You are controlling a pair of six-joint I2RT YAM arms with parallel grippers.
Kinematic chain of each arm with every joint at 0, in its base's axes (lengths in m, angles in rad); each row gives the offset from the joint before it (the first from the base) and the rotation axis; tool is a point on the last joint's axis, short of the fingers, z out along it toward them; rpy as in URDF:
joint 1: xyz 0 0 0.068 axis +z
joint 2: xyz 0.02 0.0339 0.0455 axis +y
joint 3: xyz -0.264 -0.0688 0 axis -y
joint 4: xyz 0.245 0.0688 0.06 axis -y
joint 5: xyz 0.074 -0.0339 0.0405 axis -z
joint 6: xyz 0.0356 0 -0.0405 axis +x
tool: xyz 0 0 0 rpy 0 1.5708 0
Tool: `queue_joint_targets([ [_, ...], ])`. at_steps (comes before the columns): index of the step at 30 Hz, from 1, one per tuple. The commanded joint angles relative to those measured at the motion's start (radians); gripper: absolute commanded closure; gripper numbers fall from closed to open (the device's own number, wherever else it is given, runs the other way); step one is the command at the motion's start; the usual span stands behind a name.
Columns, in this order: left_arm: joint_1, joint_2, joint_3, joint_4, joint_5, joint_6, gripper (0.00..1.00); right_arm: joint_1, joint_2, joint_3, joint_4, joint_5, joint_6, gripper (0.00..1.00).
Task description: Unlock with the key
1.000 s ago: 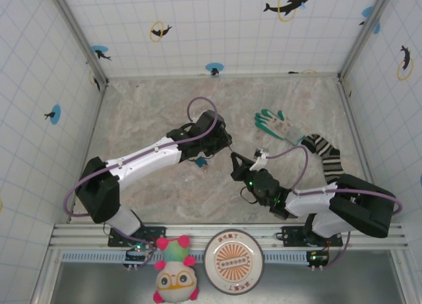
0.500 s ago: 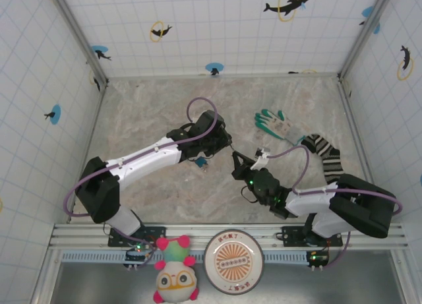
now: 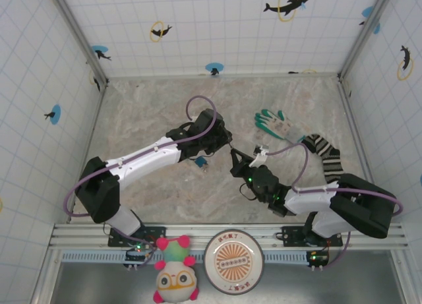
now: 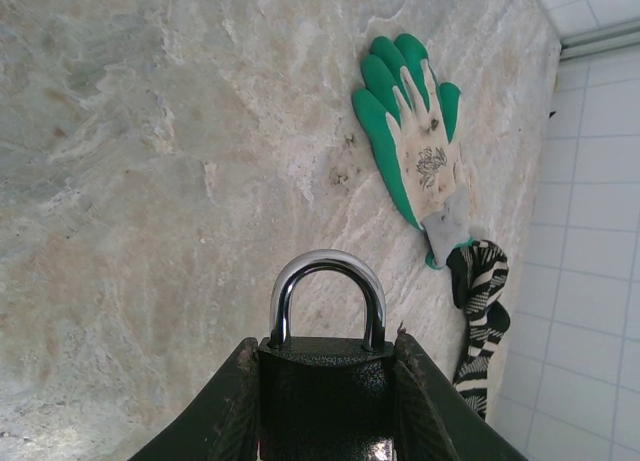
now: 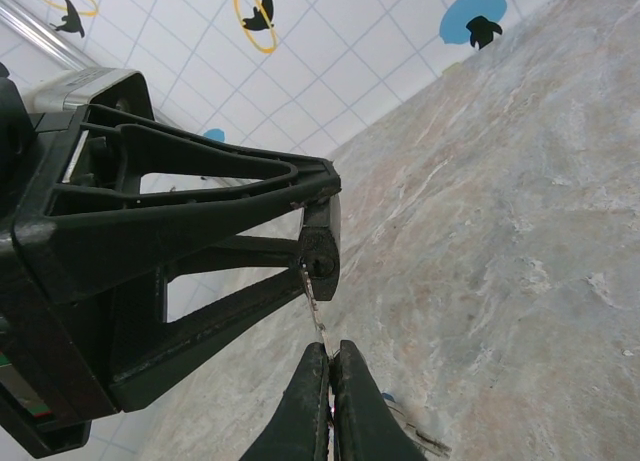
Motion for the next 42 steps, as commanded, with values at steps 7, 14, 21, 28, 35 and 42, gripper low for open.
queue_joint_targets([
  [7, -0.007, -0.009, -0.008, 0.011, 0.049, -0.007, 0.91, -0.026, 0.014, 0.034, -0.006, 0.038, 0.058, 1.0],
  [14, -0.007, -0.013, -0.01, 0.017, 0.057, -0.009, 0.91, -0.03, 0.013, 0.031, -0.005, 0.05, 0.063, 1.0],
  [21, -0.024, 0.003, -0.008, 0.015, 0.048, -0.006, 0.93, -0.033, 0.016, 0.044, 0.021, 0.037, 0.08, 1.0],
  [28, -0.046, 0.041, 0.016, -0.016, 0.04, 0.0, 0.96, -0.039, 0.016, 0.073, 0.047, 0.016, 0.107, 1.0],
  [35, -0.066, 0.062, 0.033, -0.045, 0.023, 0.006, 1.0, -0.036, 0.007, 0.098, 0.02, 0.073, 0.148, 1.0],
  [42, -0.075, 0.074, 0.034, -0.074, 0.0, 0.004, 1.0, -0.026, -0.013, 0.13, -0.055, 0.14, 0.182, 1.0],
])
